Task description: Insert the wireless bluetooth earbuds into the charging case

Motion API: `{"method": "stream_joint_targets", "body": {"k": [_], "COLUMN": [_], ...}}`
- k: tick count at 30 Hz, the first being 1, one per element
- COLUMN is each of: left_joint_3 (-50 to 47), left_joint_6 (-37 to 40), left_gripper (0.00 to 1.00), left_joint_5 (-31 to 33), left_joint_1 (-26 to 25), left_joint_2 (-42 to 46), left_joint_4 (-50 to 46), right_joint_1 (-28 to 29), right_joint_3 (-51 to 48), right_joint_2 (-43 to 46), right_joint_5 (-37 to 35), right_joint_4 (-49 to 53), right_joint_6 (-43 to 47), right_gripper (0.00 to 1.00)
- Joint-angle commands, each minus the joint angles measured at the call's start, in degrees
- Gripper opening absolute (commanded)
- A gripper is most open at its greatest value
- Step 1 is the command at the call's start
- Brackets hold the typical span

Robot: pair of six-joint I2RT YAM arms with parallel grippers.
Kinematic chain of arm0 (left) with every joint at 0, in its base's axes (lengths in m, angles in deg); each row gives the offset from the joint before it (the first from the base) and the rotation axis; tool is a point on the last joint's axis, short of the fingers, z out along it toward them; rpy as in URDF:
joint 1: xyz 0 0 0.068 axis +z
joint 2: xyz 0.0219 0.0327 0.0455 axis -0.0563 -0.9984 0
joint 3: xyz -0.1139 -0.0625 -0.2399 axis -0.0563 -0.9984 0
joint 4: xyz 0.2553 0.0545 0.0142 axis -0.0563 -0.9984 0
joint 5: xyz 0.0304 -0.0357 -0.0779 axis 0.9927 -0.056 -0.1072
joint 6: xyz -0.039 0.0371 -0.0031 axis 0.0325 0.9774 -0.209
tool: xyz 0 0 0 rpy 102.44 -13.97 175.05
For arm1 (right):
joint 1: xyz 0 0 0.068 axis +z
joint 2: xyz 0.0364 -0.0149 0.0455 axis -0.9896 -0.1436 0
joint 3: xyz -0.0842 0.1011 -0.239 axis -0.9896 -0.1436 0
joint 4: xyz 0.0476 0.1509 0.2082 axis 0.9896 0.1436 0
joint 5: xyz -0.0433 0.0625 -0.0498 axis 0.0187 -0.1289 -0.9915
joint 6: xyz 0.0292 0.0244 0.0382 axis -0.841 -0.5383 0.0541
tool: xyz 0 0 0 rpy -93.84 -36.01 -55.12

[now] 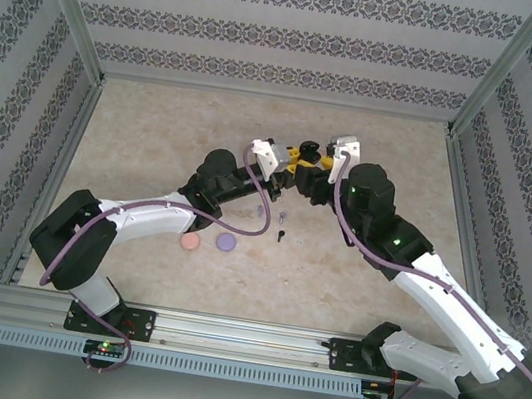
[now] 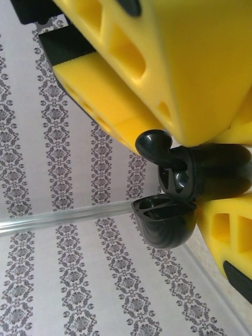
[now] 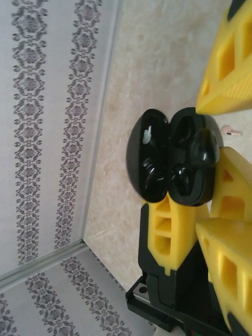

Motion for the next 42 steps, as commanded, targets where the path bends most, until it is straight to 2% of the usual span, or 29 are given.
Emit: {"method": "stream_joint_targets", "body": {"k": [1,4,15,28,42], "left_joint_3": [0.6,0.4,-0.1,-0.1,-0.6], "left_joint_6": [-2.1,-2.3,-2.8,-2.6,-2.5], "left_gripper": [0.0,0.0,0.0,0.0,0.0], "left_joint_5": [1.5,1.4,1.5,1.6,1.8], "left_joint_1": [0.1,0.1,0.0,0.0,0.0], "left_joint_2": [0.5,0.5,0.3,-0.1,0.1], "left_joint_4": [9.2,9.1,8.9,8.9,8.8], "right_joint_1": [-0.4,-1.3,-3.7,-5.5,-8.8], "right_joint_3": [1.5,2.4,6.8,9.5,9.9], "right_joint_2": [-1.0,-1.2,-3.5,-4.2,0.2], "right_joint_5": [2.4,3.9,11.6,16.1,18.1], "right_joint_4": [6.1,5.9,5.0,3.8,3.7], "right_joint_6": [-5.1,-8.5,-17.3,-21.5,-25.2], "right_gripper": [0.6,0.68,0.75,0.76,0.78]}}
